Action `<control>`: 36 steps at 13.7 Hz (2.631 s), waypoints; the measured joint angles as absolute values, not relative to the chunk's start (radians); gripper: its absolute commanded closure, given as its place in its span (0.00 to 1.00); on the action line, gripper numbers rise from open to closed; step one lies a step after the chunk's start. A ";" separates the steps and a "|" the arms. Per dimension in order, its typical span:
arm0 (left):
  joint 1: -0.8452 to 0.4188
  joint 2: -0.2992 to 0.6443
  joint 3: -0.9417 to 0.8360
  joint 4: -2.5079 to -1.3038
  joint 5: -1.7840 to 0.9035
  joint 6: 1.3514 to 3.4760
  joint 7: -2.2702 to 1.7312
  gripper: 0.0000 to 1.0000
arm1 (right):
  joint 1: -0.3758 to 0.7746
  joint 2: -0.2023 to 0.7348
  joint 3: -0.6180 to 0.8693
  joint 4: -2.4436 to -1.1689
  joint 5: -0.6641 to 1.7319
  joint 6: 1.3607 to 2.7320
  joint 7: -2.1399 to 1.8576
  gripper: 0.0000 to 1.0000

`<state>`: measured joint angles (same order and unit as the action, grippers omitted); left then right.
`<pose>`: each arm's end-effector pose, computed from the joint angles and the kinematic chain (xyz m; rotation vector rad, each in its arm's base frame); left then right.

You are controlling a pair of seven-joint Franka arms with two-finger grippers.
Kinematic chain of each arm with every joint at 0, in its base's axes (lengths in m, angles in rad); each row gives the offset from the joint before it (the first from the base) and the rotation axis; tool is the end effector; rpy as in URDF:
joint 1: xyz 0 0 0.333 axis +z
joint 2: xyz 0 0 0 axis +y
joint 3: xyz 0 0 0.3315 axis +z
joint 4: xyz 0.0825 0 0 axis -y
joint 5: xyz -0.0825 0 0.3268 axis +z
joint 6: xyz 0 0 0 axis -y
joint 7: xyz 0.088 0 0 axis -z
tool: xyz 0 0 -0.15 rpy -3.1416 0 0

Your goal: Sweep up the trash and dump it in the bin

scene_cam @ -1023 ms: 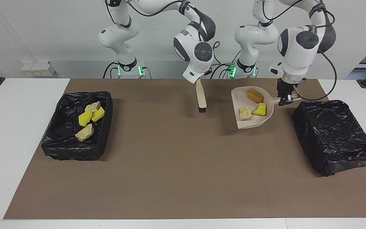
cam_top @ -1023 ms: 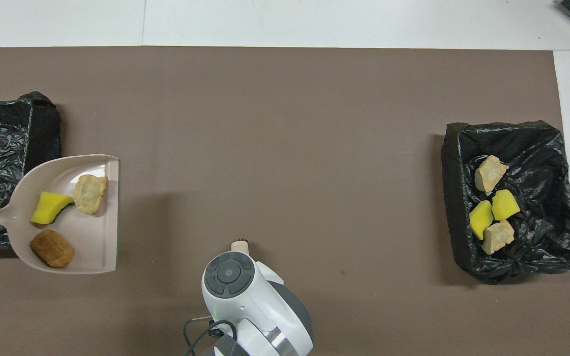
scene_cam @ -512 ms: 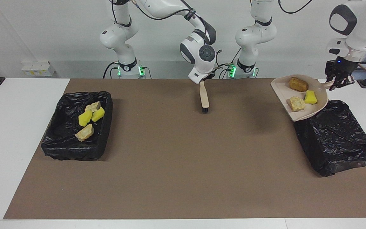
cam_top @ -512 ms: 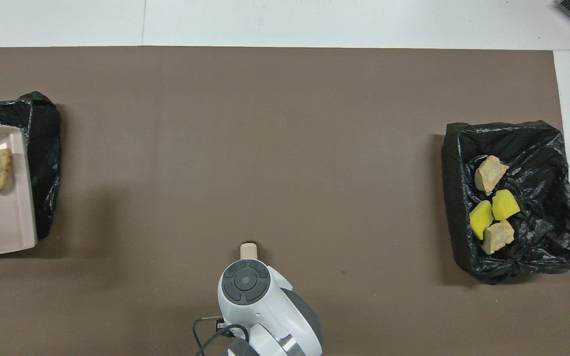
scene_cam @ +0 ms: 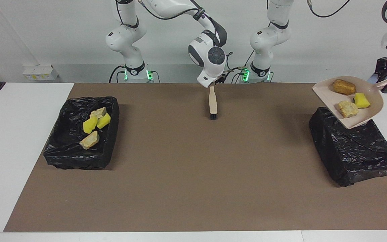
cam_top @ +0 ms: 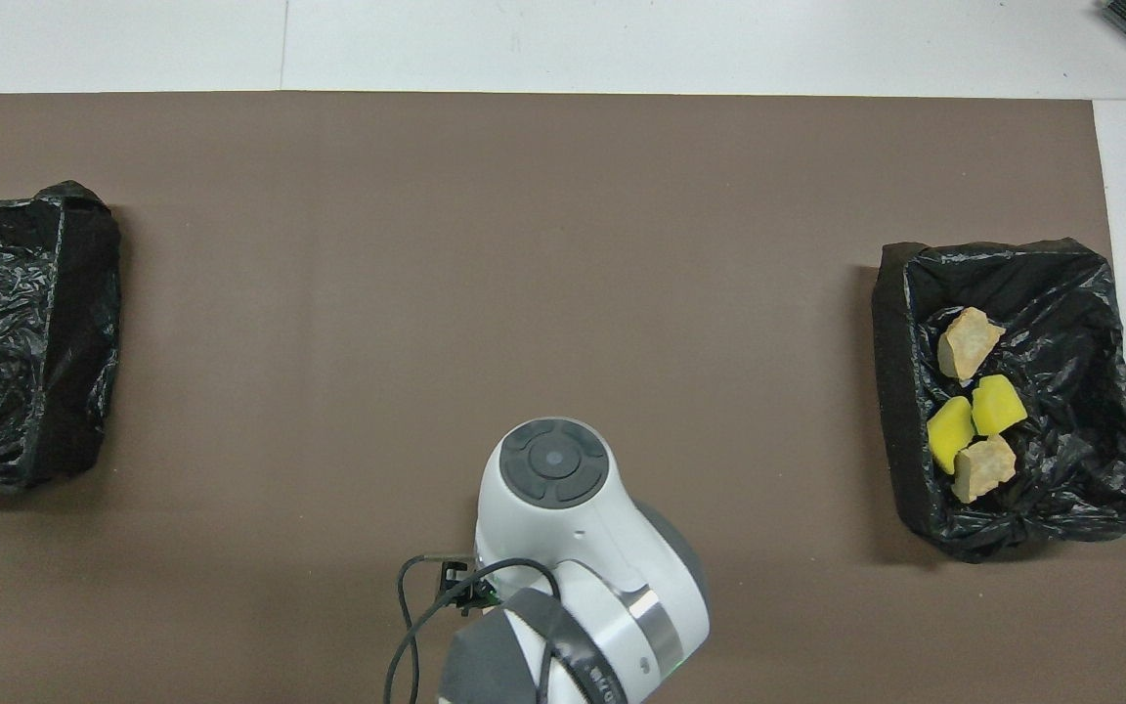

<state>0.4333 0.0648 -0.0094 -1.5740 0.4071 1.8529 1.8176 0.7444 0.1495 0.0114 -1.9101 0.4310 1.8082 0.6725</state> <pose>0.4854 0.2712 0.6004 -2.0457 1.8416 0.3770 0.3365 0.3887 0.4109 -2.9200 0.1067 0.6736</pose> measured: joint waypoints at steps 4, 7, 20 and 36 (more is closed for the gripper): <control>0.378 0.092 -0.021 -1.590 0.603 1.842 1.747 1.00 | 0.617 0.117 0.006 -1.848 0.427 1.771 0.587 0.00; 0.327 0.126 -0.023 -1.616 0.714 1.803 1.591 1.00 | 0.518 0.106 0.003 -1.786 0.378 1.713 0.507 0.00; 0.262 0.176 -0.026 -1.659 1.025 1.834 1.570 1.00 | 0.217 -0.024 -0.007 -1.725 0.117 1.529 0.083 0.00; 0.002 0.042 -0.041 -1.709 0.793 1.704 1.478 1.00 | -0.048 -0.023 -0.044 -1.625 -0.055 1.561 -0.067 0.00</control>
